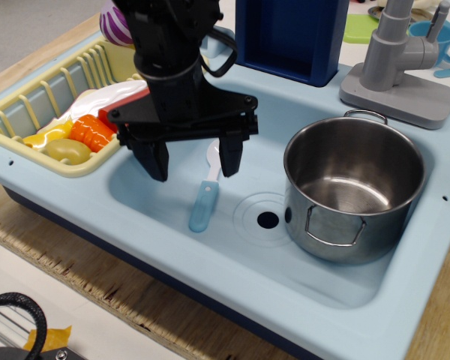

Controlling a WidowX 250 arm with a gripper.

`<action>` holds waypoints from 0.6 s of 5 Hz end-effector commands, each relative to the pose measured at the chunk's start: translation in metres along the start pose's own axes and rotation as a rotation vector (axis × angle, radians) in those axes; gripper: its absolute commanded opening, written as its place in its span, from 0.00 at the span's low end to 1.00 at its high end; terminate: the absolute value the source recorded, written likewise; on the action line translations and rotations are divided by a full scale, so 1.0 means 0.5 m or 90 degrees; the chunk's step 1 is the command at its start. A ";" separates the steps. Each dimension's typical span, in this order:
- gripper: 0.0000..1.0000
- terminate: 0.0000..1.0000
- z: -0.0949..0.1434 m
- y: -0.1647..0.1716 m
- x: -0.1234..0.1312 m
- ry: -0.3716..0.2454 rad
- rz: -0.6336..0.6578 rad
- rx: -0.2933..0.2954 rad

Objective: Put spoon in pot

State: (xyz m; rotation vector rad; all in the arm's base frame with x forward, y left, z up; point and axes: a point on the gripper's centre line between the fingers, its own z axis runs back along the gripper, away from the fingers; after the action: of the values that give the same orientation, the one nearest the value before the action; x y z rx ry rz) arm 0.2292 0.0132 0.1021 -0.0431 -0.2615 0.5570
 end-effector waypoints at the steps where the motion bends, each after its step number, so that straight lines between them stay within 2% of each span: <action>1: 1.00 0.00 -0.019 0.005 0.001 0.003 0.021 -0.008; 3: 1.00 0.00 -0.048 0.000 -0.010 0.020 0.033 -0.011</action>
State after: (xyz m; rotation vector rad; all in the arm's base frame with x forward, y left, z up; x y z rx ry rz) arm 0.2308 0.0086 0.0692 -0.0804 -0.2098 0.6010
